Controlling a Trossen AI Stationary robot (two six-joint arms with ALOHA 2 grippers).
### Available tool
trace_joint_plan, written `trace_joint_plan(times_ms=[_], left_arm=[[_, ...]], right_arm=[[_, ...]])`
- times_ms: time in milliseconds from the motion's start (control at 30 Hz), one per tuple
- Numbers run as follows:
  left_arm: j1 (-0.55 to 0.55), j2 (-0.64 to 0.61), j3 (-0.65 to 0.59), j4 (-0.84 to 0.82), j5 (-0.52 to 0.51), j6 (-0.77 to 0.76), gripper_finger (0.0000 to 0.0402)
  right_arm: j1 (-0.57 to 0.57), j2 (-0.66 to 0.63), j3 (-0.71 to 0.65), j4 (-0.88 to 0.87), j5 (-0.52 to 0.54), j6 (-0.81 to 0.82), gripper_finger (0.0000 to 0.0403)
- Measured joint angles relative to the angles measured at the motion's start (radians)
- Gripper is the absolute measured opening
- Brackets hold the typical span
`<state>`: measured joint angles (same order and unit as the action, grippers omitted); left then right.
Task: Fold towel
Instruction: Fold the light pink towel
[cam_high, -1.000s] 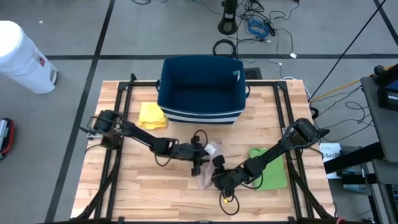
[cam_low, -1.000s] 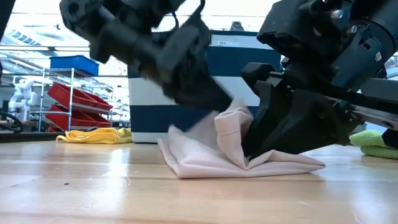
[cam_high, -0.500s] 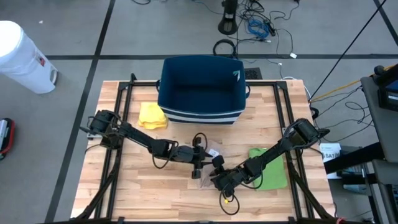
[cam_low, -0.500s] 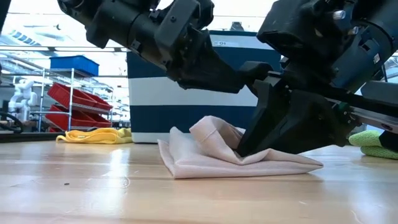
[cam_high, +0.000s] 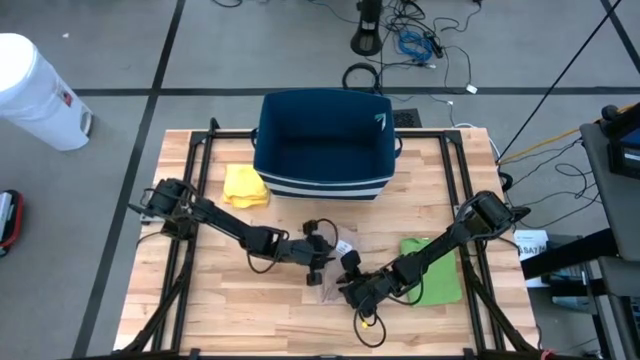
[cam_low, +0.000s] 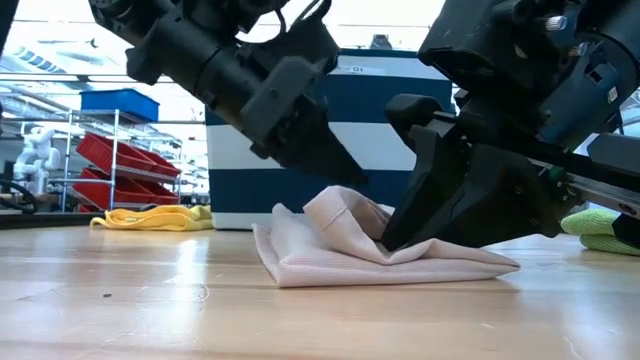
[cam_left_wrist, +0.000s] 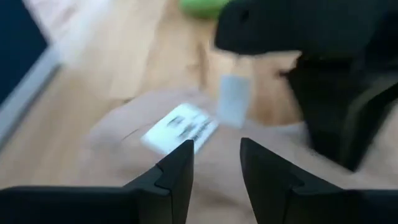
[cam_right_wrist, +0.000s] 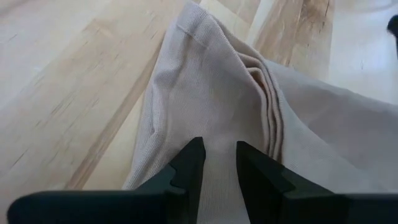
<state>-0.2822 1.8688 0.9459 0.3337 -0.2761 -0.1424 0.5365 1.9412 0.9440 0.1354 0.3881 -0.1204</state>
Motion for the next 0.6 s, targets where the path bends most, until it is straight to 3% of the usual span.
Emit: trace_joint_plan(times_ms=[100,167,467,600], left_arm=[[-0.008,-0.005,0.0,-0.016,-0.078,0.021,0.0137],[-0.008,-0.013,0.0,-0.014,-0.068,0.021,0.0137],[-0.052,-0.015,0.0,0.034,0.239,-0.011,0.0137],[-0.091,-0.015,0.0,0.034,0.268,-0.037,0.0137]], right_arm=[[0.0,0.0,0.0,-0.002,0.002,0.001,0.0088],[0.0,0.0,0.0,-0.002,0.002,0.002,0.0088],[0.0,0.0,0.0,-0.001,0.03,0.0,0.0088],[-0.006,0.0,0.0,-0.001,0.031,0.002,0.0088]])
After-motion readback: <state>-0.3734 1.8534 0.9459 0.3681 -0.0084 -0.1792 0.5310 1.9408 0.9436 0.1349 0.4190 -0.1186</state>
